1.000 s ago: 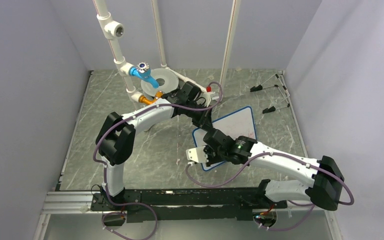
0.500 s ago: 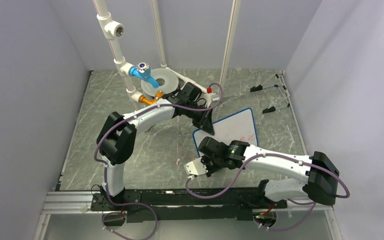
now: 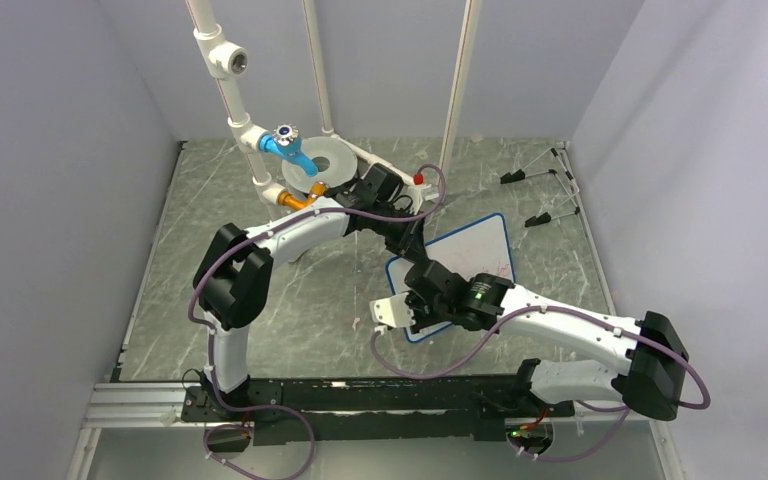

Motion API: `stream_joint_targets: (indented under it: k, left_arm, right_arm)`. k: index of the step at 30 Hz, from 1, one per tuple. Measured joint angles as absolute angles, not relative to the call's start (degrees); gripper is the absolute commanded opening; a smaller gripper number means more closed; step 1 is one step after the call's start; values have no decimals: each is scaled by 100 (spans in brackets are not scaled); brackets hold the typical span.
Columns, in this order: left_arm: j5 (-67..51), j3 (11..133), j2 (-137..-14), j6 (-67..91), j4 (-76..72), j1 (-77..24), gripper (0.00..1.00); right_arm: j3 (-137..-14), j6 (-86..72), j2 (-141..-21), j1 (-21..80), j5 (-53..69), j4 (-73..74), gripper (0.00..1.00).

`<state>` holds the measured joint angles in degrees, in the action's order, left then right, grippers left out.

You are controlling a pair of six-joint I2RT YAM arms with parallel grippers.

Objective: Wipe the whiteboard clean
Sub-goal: Erase the whiteboard at the center of the board.

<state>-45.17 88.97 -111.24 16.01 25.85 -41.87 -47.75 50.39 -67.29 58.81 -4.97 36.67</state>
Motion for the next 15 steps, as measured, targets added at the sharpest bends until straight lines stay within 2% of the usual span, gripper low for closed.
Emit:
stream_joint_targets:
  k: [15]
  left_arm:
    - [-4539, 8899, -11126, 1682, 2639, -4198, 0]
  right_arm:
    - [-4451, 5378, -6910, 6010, -73, 4274, 0]
